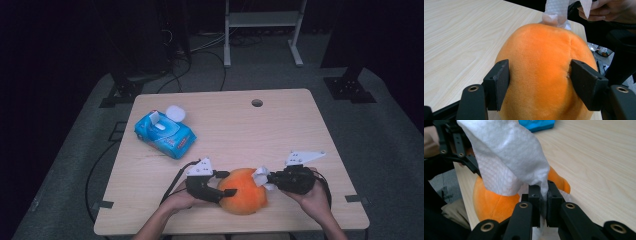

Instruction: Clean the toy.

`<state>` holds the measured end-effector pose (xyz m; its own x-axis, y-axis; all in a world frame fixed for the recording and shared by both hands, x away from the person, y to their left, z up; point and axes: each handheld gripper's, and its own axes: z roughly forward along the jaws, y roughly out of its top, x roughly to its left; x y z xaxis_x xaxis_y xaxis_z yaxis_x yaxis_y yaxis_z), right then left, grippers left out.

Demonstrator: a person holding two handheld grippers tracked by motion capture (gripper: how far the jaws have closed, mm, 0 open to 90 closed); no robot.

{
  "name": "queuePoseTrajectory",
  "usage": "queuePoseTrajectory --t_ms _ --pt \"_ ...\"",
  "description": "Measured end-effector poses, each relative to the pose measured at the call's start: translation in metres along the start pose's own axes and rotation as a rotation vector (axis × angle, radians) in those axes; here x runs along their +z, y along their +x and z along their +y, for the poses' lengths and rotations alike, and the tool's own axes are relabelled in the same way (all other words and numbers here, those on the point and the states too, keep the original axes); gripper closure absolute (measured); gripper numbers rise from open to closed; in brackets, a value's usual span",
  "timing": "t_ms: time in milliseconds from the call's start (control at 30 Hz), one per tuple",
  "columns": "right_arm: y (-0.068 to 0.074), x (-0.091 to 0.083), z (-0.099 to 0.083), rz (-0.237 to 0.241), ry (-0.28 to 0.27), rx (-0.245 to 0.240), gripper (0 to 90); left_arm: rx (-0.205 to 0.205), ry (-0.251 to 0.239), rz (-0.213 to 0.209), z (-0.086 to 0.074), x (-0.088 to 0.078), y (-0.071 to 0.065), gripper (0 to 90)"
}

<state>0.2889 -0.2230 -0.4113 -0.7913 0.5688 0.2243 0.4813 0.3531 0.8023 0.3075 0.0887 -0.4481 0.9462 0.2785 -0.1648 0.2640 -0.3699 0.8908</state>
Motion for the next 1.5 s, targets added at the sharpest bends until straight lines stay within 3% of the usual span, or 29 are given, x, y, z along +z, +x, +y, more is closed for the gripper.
queuePoseTrajectory --t_ms 133,167,233,300,333,433,600,667,800,933,1033,1100,1133,1200,1267,1333,1367,1400,1433,1500 --pt "0.01 -0.001 0.01 0.039 -0.038 -0.024 84.0 -0.002 0.001 0.004 0.0 0.0 0.0 32.6" --pt "0.012 0.003 0.011 0.043 -0.02 -0.045 84.0 -0.003 0.002 0.006 0.0 0.0 0.0 32.7" --pt "0.011 0.006 0.009 0.043 -0.008 -0.044 84.0 -0.007 0.002 0.003 0.0 0.0 0.0 32.6" --pt "0.006 0.007 0.005 0.039 0.02 -0.022 83.9 -0.008 0.003 0.005 -0.001 0.001 0.0 32.6" --pt "0.0 0.006 0.001 0.01 0.043 -0.011 83.9 -0.009 0.004 0.006 0.0 0.001 -0.001 32.6" --pt "-0.004 0.001 0.0 -0.003 0.033 0.011 84.0 -0.001 0.009 0.004 0.001 0.002 -0.002 32.7" --pt "0.008 0.001 0.019 0.045 -0.048 -0.009 84.0 0.014 0.01 0.001 0.004 0.006 -0.007 32.6" --pt "0.013 0.01 0.021 0.056 -0.023 -0.029 83.9 0.014 0.01 -0.003 0.005 0.005 -0.008 31.6" --pt "0.017 0.019 0.013 0.077 0.027 -0.034 84.0 -0.016 0.011 -0.005 0.01 -0.001 -0.006 20.2" --pt "0.019 0.011 0.003 0.093 0.049 -0.032 84.1 -0.095 0.028 -0.042 0.004 0.001 0.001 11.4" --pt "0.021 0.01 0.001 0.102 0.054 -0.043 84.1 -0.135 0.059 -0.084 -0.001 0.008 0.001 10.1" --pt "0.022 0.009 0.001 0.098 0.059 -0.049 84.0 -0.137 0.065 -0.092 -0.003 0.011 0.0 10.4" --pt "0.022 0.009 0.001 0.095 0.057 -0.053 84.0 -0.126 0.065 -0.095 -0.003 0.012 -0.001 13.8" --pt "0.022 0.008 0.003 0.082 0.053 -0.054 84.0 -0.073 0.048 -0.069 0.0 0.009 -0.004 31.0" --pt "0.021 0.003 0.006 0.072 0.026 -0.049 84.0 -0.002 0.009 -0.024 0.006 0.005 -0.009 40.8" --pt "0.022 -0.003 0.012 0.051 -0.005 -0.06 84.1 0.092 -0.032 0.035 0.016 0.001 -0.013 43.6" --pt "0.022 -0.006 0.017 0.036 -0.042 -0.066 84.1 0.128 -0.039 0.063 0.019 -0.001 -0.014 43.5" --pt "0.022 -0.006 0.017 0.036 -0.042 -0.066 84.1 0.161 -0.041 0.085 0.022 -0.001 -0.015 43.5" --pt "0.025 -0.003 0.023 0.031 -0.059 -0.079 84.1 0.18 -0.043 0.09 0.022 -0.001 -0.014 42.7" --pt "0.028 0.006 0.026 0.041 -0.06 -0.091 84.2 0.181 -0.03 0.082 0.018 0.001 -0.012 41.6"
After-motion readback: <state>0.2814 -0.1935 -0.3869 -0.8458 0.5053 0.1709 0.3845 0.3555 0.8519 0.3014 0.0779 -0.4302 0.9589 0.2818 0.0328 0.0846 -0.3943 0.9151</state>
